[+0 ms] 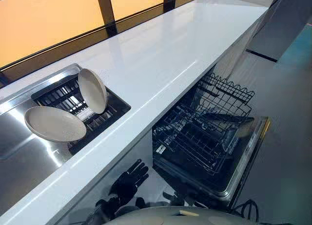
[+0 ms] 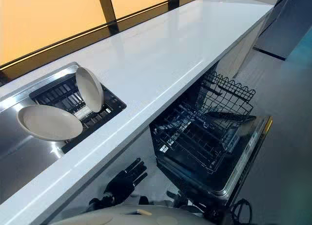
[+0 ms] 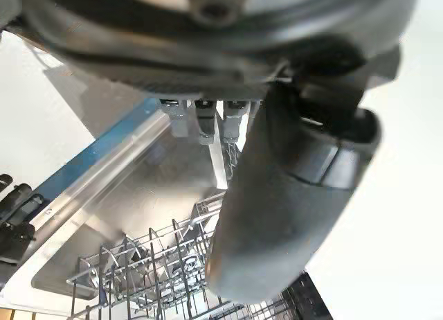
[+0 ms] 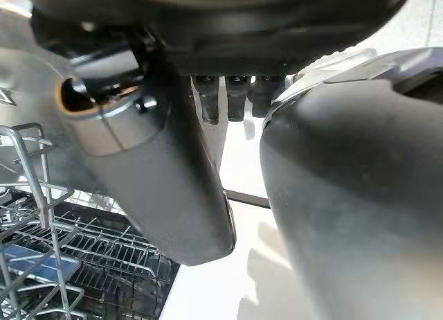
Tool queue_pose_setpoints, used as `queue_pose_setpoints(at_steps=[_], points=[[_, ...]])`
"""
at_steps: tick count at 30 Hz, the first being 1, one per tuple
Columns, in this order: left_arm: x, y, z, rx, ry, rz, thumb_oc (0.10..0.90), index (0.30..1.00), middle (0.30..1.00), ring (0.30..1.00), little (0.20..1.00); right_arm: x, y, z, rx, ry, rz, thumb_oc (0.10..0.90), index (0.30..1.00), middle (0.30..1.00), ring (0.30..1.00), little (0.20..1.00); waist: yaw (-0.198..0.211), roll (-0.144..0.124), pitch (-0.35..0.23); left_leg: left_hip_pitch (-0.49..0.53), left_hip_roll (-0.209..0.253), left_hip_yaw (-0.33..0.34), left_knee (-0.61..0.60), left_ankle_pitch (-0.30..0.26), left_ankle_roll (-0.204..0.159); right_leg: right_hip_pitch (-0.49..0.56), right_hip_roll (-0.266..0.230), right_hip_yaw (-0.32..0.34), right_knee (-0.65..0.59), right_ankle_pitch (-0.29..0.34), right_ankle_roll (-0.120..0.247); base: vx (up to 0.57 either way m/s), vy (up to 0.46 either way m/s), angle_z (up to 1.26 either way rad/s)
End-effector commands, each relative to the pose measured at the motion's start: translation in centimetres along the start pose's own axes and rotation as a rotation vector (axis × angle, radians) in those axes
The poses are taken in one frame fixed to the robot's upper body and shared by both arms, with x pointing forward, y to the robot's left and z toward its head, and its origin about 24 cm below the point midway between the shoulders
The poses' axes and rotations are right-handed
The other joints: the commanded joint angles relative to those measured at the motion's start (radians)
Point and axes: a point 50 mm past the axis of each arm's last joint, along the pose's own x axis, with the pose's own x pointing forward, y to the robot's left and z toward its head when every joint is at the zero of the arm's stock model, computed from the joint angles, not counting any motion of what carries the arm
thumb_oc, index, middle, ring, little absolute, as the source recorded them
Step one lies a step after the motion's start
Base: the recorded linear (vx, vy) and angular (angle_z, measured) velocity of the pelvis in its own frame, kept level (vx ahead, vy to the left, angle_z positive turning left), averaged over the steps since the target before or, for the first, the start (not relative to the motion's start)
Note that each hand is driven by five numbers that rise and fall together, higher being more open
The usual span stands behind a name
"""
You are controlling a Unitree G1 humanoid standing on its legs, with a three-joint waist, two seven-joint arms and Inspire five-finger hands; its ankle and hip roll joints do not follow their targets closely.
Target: Pick up plates and place into dishwasher.
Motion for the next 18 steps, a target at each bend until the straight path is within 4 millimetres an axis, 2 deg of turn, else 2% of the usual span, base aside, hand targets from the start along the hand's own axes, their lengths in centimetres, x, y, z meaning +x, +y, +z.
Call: queue_pose_setpoints(at_steps=[1,8,10,12,13,15,18], points=[[2.5,-3.9,2.5,0.034,-0.114,-0.219,0.8,0.9,0.9,0.9,0.9,-0.2,-0.7,-0.7,0.011,0.057,-0.003,0.8,0.9,0.9,0.9,0.9,0.028,0.052,0.017,0.035,-0.06,0.005,0.029,-0.16,0.029,-0.067,0.055,0.005,0.141,-0.098,0.024,-0.08,-0.169,0.2],[2.3,-3.8,1.9,0.094,-0.072,-0.222,0.8,0.9,0.9,0.9,0.9,-0.2,-0.5,-0.5,-0.001,0.059,0.007,0.8,0.9,0.9,0.9,0.9,0.034,0.048,0.012,0.047,-0.065,0.009,0.018,-0.161,0.023,-0.042,0.061,-0.006,0.087,-0.077,0.025,0.0,0.0,0.0],[2.2,-3.4,1.8,0.18,-0.033,-0.185,0.8,0.9,0.9,0.9,0.9,-0.2,-0.6,-0.5,-0.004,0.063,0.005,0.8,0.9,0.9,0.9,0.9,0.033,0.049,0.007,0.046,-0.064,0.009,0.017,-0.159,0.022,-0.043,0.062,-0.005,0.091,-0.081,0.024,0.0,0.0,0.0],[2.1,-2.9,2.0,0.416,0.046,-0.133,0.8,0.9,0.9,0.9,0.9,-0.3,-0.8,-0.6,-0.012,0.065,-0.011,0.8,0.9,0.9,0.9,0.9,0.027,0.054,0.005,0.042,-0.062,0.008,0.02,-0.156,0.021,-0.046,0.061,-0.002,0.102,-0.089,0.024,0.01,0.04,-0.01],[2.1,-2.9,2.0,0.448,0.063,-0.137,0.8,0.9,0.9,0.9,0.9,-0.3,-0.9,-0.6,-0.015,0.065,-0.013,0.8,0.9,0.9,0.9,0.9,0.025,0.056,0.006,0.042,-0.062,0.009,0.02,-0.156,0.022,-0.047,0.061,0.0,0.105,-0.09,0.024,0.0,0.045,-0.01],[2.1,-3.0,2.3,0.467,0.083,-0.165,0.8,0.9,0.9,0.9,0.9,-0.4,-1.0,-0.4,-0.021,0.062,-0.017,0.8,0.9,0.9,0.9,0.9,0.021,0.06,0.007,0.042,-0.061,0.01,0.02,-0.156,0.022,-0.049,0.061,0.005,0.11,-0.094,0.023,0.0,0.04,-0.02],[2.1,-4.1,3.0,0.364,0.119,-0.306,0.8,0.9,0.9,0.9,0.9,-0.6,-1.5,0.1,-0.031,0.054,-0.023,0.8,0.9,0.9,0.9,0.9,0.014,0.071,0.011,0.04,-0.061,0.011,0.018,-0.156,0.023,-0.055,0.058,0.011,0.116,-0.096,0.027,-0.01,0.063,-0.01]])
